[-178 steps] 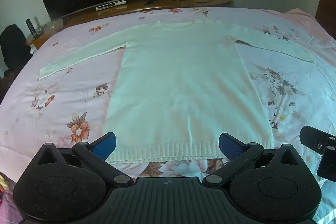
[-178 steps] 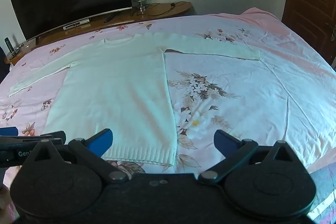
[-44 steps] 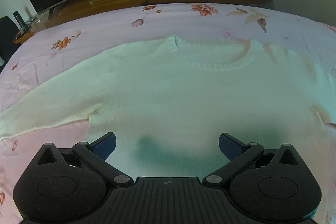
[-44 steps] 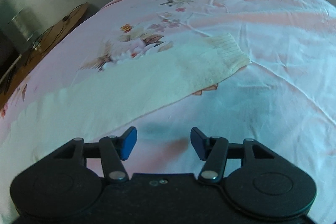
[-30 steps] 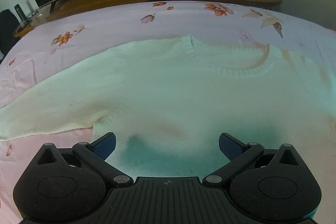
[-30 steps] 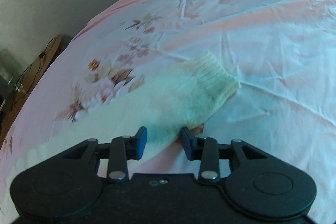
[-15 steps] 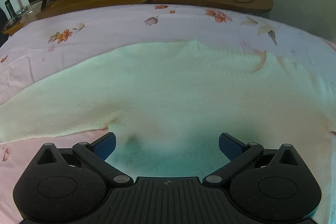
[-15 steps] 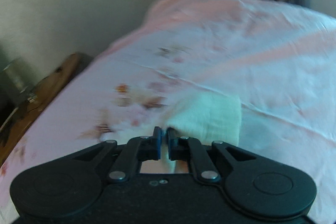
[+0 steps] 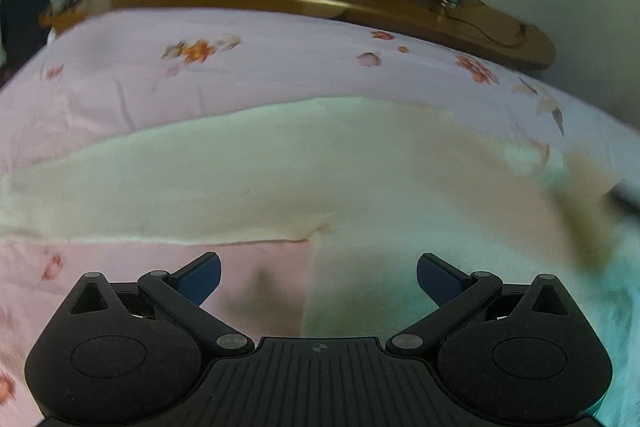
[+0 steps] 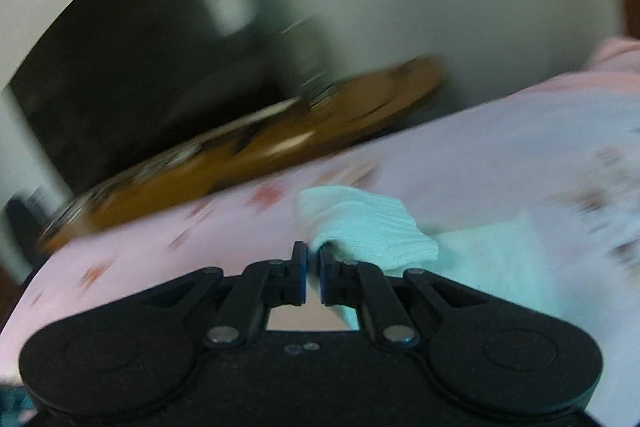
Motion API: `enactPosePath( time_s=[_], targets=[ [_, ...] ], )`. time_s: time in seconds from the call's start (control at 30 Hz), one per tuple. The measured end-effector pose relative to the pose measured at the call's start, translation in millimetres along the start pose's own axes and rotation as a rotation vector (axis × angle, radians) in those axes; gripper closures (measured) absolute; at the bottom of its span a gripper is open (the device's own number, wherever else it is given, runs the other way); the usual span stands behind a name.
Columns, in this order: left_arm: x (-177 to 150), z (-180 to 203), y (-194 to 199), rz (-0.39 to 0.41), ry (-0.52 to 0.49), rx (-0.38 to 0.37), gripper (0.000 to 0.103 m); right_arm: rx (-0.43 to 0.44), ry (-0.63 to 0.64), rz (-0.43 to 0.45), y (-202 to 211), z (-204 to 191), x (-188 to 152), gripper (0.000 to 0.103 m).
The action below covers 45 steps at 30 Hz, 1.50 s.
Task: Fold small clothes
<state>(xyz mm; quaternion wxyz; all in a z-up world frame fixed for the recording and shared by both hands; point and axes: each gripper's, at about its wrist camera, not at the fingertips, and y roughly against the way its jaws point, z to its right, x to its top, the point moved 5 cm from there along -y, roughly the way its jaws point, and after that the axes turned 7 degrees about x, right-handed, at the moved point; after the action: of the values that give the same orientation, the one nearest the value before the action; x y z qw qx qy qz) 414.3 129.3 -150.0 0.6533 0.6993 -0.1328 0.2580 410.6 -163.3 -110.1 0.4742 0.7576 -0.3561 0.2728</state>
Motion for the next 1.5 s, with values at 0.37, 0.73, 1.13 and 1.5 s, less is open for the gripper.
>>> enactPosePath(
  time_s=[0.37,0.73,1.13,1.5],
  targets=[
    [-11.5,25.7,-5.4,-0.089,0.018,-0.225,0.0,0.085,0.056,-0.157,-28.3,-38.5,-47.0,0.065],
    [-32.4,113.9,4.5,-0.082,-0.156,-0.263,0.0,-0.047,-0.095,-0.119,19.9,40.0,-55.7,0.058],
    [-8.5,40.0,-2.6,0.021,-0.138,-0.091,0.0,0.019,-0.277,-0.206,-67.2,23.1,-45.6,0.095],
    [-28.3,51.4,-5.2,-0.056,-0.126,-0.252,0.0,0.278,-0.173,-0.165,-51.2,-57.7,-22.1,0.071]
  ],
)
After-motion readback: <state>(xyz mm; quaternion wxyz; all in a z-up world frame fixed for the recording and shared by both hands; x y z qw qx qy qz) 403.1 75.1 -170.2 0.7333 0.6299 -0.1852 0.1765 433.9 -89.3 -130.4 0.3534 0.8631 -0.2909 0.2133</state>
